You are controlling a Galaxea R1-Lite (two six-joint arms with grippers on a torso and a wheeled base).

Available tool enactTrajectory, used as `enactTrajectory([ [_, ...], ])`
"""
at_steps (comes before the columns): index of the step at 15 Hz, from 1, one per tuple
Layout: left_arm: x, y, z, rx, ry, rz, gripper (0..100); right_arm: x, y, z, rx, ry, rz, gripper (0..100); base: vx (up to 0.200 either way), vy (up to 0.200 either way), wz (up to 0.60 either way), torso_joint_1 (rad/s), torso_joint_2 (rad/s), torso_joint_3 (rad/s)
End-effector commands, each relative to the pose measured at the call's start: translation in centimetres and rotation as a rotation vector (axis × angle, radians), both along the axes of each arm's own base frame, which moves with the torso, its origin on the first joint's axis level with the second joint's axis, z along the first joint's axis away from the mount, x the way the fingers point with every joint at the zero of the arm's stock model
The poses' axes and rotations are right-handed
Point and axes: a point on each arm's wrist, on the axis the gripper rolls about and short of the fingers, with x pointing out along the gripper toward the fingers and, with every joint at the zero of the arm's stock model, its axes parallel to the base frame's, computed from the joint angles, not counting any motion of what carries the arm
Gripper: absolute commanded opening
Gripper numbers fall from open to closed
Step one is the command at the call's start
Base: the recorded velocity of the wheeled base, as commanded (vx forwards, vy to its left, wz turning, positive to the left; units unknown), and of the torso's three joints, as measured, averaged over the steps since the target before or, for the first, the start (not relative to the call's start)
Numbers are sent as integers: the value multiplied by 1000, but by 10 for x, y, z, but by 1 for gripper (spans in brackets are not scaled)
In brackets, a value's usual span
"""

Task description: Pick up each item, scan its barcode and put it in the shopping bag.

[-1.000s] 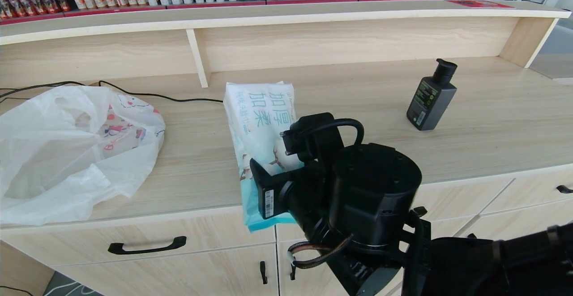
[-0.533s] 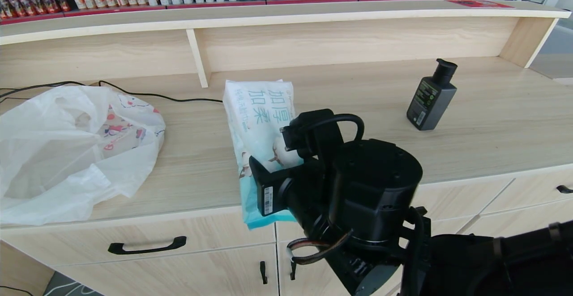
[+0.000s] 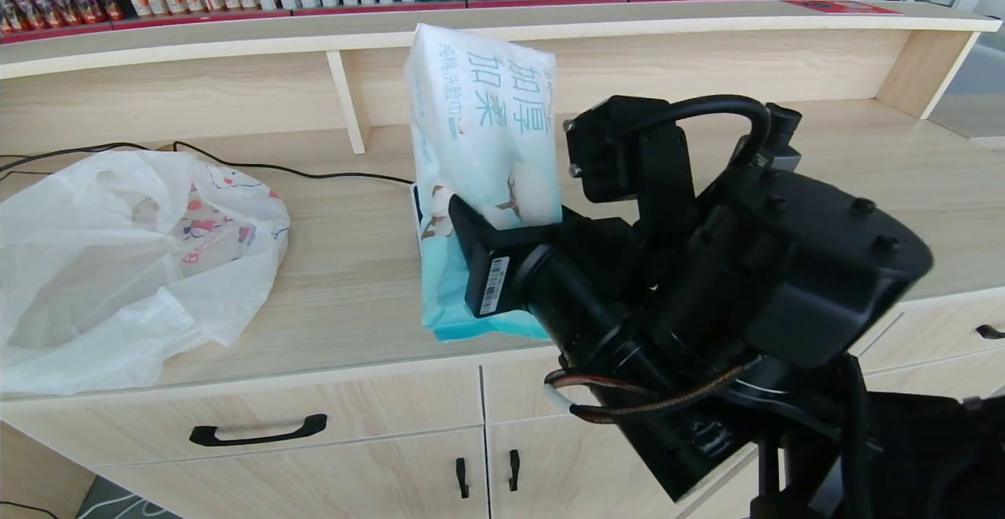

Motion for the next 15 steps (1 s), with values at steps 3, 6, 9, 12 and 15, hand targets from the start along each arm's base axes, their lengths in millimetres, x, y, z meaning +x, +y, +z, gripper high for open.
enactTrajectory([
  [3, 0, 0, 0, 0, 2, 0, 100, -3, -23, 1, 114, -85, -24, 0, 0, 0, 0, 0, 0, 0],
  [6, 0, 0, 0, 0, -1, 0, 100, 1, -65, -12, 154, -148, -48, 0, 0, 0, 0, 0, 0, 0],
  [9, 0, 0, 0, 0, -1, 2, 100, 18, -116, -17, 93, -202, -77, 0, 0, 0, 0, 0, 0, 0],
  [12, 0, 0, 0, 0, 2, 0, 100, 29, -132, -20, 20, -257, -55, 0, 0, 0, 0, 0, 0, 0],
  [15, 0, 0, 0, 0, -1, 2, 100, 41, -158, -27, -25, -245, -140, 0, 0, 0, 0, 0, 0, 0],
])
